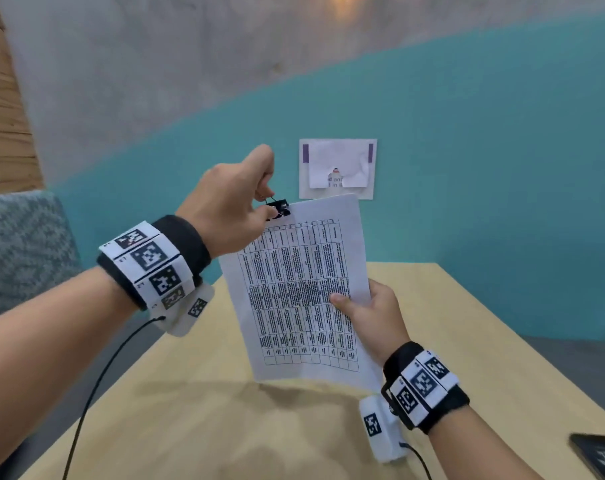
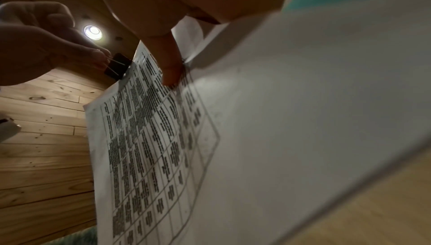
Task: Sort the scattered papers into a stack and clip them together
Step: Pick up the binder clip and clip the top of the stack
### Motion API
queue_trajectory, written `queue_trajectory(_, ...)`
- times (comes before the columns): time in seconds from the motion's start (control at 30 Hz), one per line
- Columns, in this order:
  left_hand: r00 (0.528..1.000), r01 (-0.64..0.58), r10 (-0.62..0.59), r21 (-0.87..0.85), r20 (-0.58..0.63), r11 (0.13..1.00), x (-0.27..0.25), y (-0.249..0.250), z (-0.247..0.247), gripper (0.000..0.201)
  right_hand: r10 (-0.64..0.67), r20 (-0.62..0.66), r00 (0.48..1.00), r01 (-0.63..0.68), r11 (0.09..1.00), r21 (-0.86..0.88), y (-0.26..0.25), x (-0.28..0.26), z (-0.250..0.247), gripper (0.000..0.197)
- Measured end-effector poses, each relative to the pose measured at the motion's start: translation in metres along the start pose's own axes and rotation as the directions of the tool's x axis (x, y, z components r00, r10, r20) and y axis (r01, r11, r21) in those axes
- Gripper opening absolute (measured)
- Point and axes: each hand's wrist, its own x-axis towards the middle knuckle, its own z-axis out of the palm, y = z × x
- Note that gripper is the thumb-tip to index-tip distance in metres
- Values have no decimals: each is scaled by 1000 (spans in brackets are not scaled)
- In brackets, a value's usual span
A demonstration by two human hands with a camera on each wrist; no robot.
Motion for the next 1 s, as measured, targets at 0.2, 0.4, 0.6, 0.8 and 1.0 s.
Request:
queue_trajectory(0.2, 1000, 4, -4, 2, 14, 1000, 6, -7, -12, 63, -63, 12, 998, 64, 996, -64, -4, -1, 1, 13)
queue_trajectory(0.4, 996, 27, -18, -91, 91, 996, 15, -13, -22, 72, -95, 67, 993, 100, 992, -78, 6, 0, 0, 31)
queue_trajectory(0.6, 978, 119, -81, -194, 191, 974, 19, -7, -23, 69, -117, 100, 988, 124, 990, -68, 6, 1, 5, 51)
queue_trajectory(0.8, 962, 201, -148, -234, 228, 951, 23, -11, -19, 68, -84, 118, 990, 91, 994, -56, 6, 0, 3, 44)
queue_trajectory(1.0, 924, 304, -258, -133, 282, 943, 25, -14, -13, 44, -27, 126, 992, 33, 998, -49, 7, 3, 1, 23)
